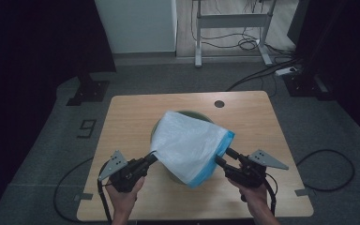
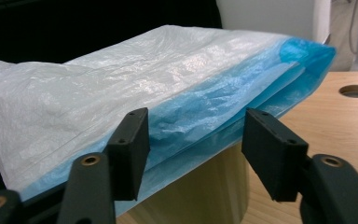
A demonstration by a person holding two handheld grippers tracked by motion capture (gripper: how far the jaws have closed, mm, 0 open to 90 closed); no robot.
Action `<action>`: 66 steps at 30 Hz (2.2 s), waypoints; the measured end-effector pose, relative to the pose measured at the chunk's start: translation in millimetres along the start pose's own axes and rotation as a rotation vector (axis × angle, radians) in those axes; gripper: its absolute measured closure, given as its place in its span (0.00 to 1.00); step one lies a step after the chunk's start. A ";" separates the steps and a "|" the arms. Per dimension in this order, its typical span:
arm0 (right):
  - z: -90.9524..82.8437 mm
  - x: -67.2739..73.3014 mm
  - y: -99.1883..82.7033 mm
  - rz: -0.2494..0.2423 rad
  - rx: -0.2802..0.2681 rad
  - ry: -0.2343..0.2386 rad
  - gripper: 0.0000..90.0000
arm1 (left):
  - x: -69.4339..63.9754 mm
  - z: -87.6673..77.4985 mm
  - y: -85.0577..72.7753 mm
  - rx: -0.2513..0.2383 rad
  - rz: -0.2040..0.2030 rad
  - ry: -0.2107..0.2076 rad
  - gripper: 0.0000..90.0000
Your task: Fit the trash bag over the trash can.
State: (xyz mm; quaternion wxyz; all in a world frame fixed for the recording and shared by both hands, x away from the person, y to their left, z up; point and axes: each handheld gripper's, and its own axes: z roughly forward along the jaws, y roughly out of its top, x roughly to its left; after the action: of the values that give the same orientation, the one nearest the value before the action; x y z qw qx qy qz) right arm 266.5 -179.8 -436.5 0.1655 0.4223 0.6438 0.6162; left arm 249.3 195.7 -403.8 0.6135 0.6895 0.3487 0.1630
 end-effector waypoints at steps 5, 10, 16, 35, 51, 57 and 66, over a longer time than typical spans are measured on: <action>1.9 -0.4 -0.3 0.021 0.000 0.027 0.54 | 0.8 0.1 -1.1 0.004 -0.001 -0.002 0.99; 3.7 0.8 -1.2 0.020 0.002 0.042 0.65 | 0.6 0.2 -1.9 0.004 -0.001 -0.006 0.99; 4.3 4.6 -0.5 -0.021 -0.013 0.055 0.83 | 0.0 1.3 -4.4 0.008 -0.005 -0.015 0.99; -13.5 -1.4 48.2 -0.142 -0.125 -0.065 0.99 | -19.6 26.0 6.9 0.042 0.040 -0.092 0.95; -2.6 -0.5 80.7 -0.221 -0.149 -0.083 0.99 | -37.1 18.2 33.1 0.083 0.099 -0.159 0.45; -3.2 3.3 82.8 -0.237 -0.148 -0.073 0.99 | -42.8 8.8 45.2 0.082 0.133 -0.138 0.38; 4.5 26.2 84.2 -0.298 -0.124 -0.029 0.99 | -49.2 24.5 55.8 0.138 0.142 -0.146 0.38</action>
State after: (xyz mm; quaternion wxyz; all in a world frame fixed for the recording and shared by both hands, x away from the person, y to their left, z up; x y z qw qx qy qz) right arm 283.0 -167.1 -350.6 0.2902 0.3201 0.6574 0.6174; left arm 246.4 144.1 -345.0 0.5751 0.7633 0.2635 0.1310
